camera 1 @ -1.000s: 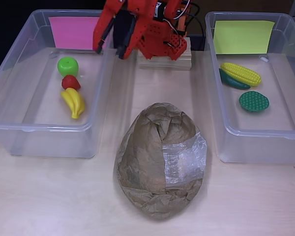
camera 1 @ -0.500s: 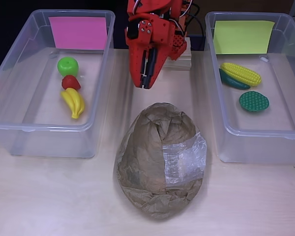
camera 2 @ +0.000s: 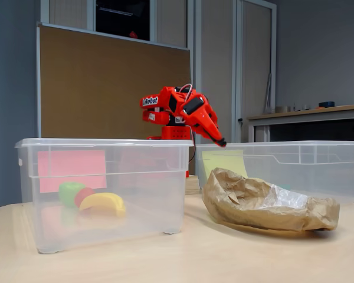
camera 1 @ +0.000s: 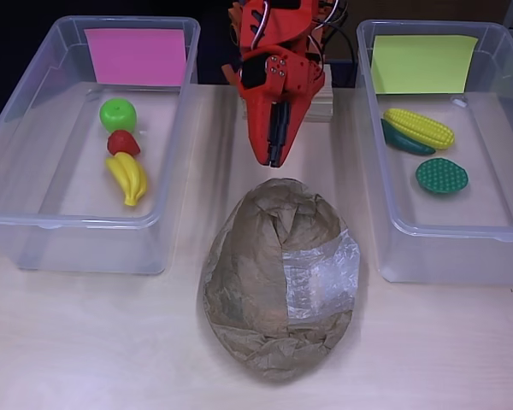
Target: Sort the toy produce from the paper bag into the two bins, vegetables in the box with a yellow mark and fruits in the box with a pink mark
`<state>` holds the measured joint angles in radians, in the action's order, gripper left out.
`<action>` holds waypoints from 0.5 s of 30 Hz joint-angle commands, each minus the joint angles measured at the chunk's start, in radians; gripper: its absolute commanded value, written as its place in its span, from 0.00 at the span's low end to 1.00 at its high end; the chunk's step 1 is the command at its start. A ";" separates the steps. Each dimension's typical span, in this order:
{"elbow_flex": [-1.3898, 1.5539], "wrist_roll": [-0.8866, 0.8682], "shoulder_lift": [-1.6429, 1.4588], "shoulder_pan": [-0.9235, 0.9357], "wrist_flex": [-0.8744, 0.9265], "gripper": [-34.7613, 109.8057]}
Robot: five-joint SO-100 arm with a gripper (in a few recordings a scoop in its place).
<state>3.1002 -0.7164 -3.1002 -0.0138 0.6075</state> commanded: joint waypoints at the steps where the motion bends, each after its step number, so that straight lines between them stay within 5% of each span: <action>1: 0.041 0.063 -0.110 -0.025 0.067 0.25; 6: 0.041 0.048 -0.149 -0.029 0.253 0.36; 15: 0.041 0.273 -0.224 -0.052 0.417 0.31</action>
<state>3.1447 -0.5231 -3.3073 -0.0522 0.9833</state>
